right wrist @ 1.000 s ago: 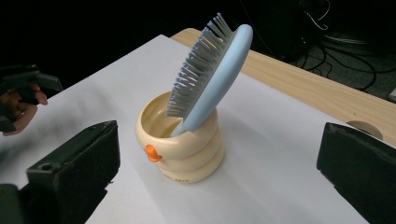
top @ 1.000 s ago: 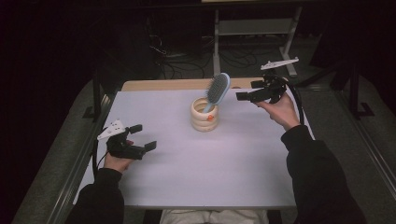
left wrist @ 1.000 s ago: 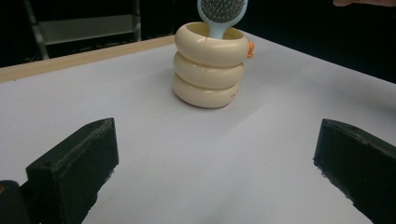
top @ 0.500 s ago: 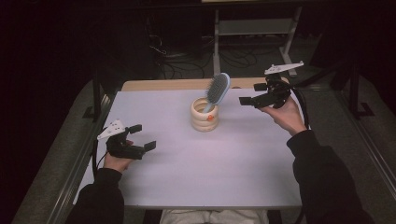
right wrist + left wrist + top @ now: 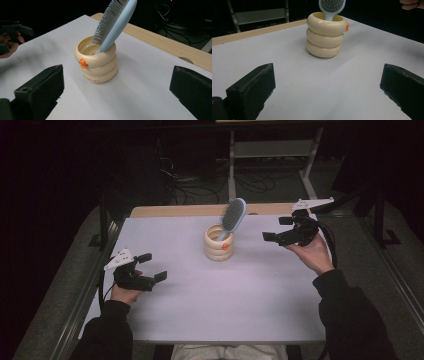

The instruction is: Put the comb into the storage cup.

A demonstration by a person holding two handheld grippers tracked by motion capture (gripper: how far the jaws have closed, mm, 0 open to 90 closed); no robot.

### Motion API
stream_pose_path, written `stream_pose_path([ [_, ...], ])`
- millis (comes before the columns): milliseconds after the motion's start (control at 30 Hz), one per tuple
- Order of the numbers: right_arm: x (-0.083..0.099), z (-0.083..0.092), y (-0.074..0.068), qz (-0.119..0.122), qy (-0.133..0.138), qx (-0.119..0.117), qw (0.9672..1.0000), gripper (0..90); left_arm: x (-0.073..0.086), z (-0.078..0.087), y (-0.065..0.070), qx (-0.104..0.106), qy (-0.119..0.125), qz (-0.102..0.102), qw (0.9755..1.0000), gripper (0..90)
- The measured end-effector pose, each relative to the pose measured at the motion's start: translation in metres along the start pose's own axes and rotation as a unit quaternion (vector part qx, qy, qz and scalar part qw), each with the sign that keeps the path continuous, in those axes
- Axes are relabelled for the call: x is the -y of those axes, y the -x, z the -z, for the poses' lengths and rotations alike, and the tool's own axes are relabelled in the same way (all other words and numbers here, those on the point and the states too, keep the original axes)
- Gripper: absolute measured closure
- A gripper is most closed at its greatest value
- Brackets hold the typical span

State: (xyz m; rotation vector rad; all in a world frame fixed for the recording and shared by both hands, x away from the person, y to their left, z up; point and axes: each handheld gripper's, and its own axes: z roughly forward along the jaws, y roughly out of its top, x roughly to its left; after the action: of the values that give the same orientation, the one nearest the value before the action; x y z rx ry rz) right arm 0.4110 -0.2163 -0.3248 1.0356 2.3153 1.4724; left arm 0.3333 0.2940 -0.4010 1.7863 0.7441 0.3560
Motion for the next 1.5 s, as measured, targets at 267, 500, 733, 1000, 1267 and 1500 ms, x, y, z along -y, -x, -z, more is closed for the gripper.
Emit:
stream_pose_path([
  [267,0.016,0.006,-0.005,0.016,0.004,0.014,0.9998,0.0,0.000,0.000,0.000,-0.002,0.001,0.002,1.0000,0.0],
  [500,0.030,0.009,-0.007,0.015,0.000,0.016,0.9998,0.0,0.000,0.000,-0.001,-0.006,0.002,0.005,1.0000,0.0],
  [733,0.042,0.011,-0.010,0.026,-0.002,0.030,0.9992,0.0,0.000,0.002,-0.003,-0.009,0.005,0.006,0.9999,0.0],
  [1000,0.055,0.016,-0.011,0.026,-0.003,0.033,0.9991,0.0,0.002,0.002,-0.005,-0.015,-0.007,0.005,0.9998,0.0],
  [1267,0.074,0.020,-0.012,0.020,-0.003,0.034,0.9992,0.0,0.002,0.001,-0.005,-0.018,-0.008,0.005,0.9998,0.0],
  [1500,0.088,0.025,-0.012,0.011,-0.006,0.032,0.9994,0.0,0.003,0.000,-0.005,-0.017,-0.011,0.008,0.9998,0.0],
])
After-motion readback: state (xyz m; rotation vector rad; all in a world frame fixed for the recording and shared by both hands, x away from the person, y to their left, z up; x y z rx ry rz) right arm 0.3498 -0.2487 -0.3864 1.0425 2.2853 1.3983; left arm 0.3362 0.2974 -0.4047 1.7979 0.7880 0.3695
